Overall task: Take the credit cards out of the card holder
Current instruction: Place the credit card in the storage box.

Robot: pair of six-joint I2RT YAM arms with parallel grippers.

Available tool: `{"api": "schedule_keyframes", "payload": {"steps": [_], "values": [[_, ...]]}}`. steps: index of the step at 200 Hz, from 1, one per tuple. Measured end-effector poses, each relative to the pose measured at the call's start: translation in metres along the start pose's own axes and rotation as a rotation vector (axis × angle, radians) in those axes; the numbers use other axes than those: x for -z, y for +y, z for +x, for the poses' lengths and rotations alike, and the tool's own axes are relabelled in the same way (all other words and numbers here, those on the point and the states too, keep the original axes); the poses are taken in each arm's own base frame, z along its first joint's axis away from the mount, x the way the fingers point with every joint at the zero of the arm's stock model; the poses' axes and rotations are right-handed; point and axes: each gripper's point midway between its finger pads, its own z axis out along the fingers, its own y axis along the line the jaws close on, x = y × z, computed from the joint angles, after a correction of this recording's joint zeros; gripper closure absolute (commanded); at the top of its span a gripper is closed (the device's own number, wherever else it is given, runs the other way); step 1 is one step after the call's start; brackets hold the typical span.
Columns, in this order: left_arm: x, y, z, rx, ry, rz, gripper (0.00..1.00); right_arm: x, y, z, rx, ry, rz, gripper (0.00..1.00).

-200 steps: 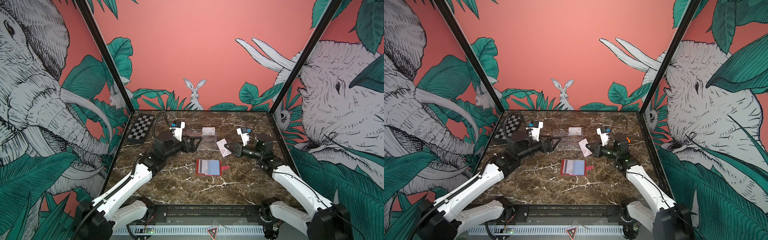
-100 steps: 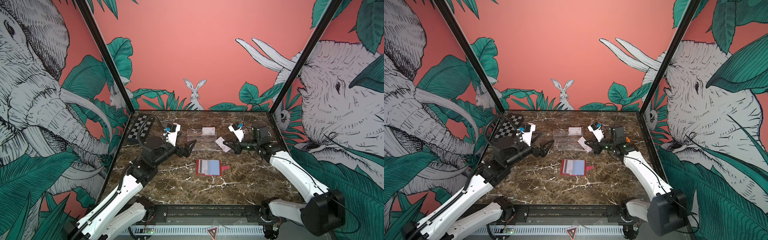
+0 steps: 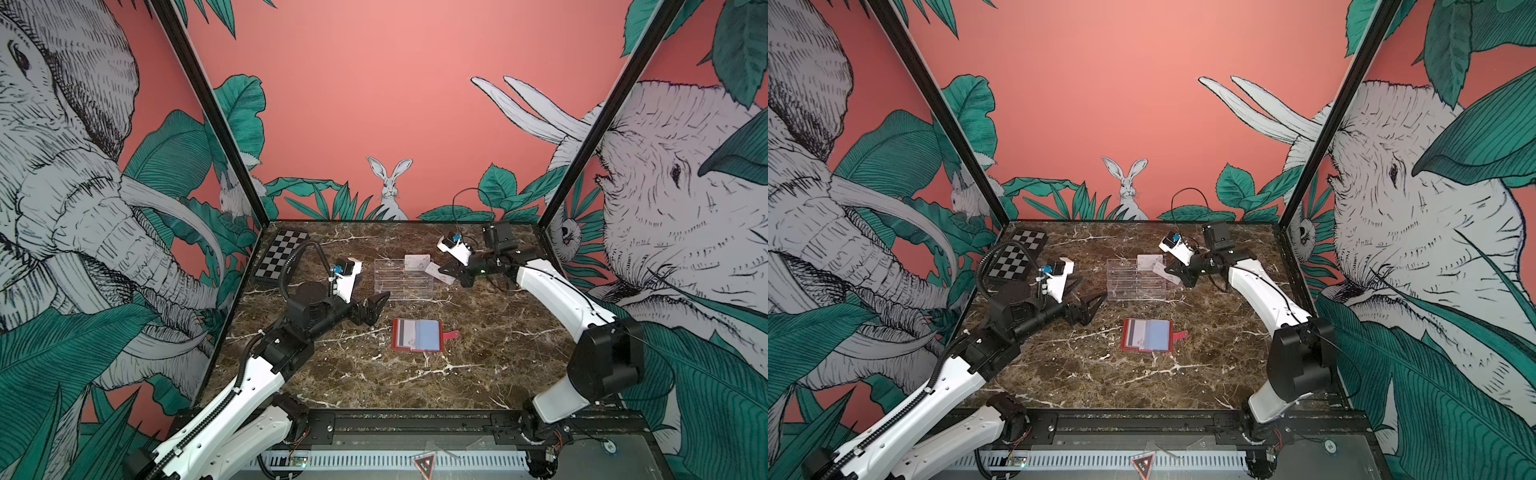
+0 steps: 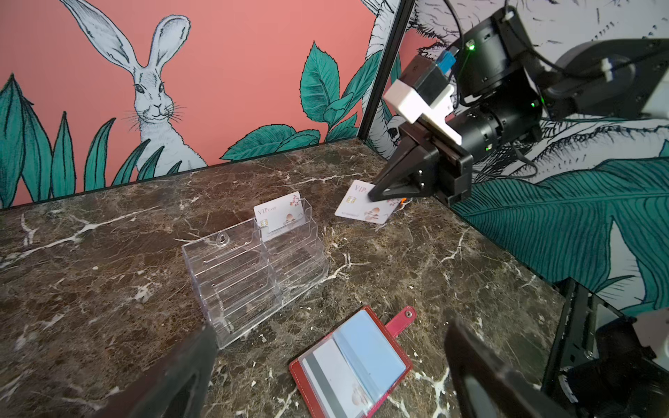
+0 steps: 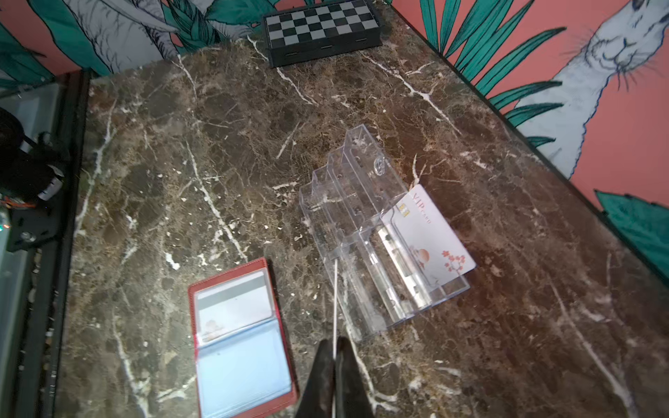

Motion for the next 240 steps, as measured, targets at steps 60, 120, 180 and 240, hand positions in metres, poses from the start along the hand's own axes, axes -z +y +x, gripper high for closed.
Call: {"api": "schedule_keyframes", "payload": {"steps": [60, 120, 180, 240], "values": [[-0.002, 0.004, 0.02, 0.028, 0.04, -0.007, 0.01, -0.027, -0.03, 0.001, 0.151, 0.067, -0.043, 1.0], [-0.001, 0.007, 0.018, 0.026, 0.03, -0.024, 0.01, -0.049, -0.04, 0.005, 0.24, 0.096, -0.089, 1.0], [-0.006, 0.008, 0.024, 0.051, 0.056, -0.025, 0.01, -0.062, -0.06, -0.01, 0.321, 0.077, -0.088, 1.0], [-0.007, 0.01, 0.031, 0.061, 0.068, -0.028, 0.01, -0.079, -0.065, -0.012, 0.361, 0.088, -0.125, 1.0]]}}
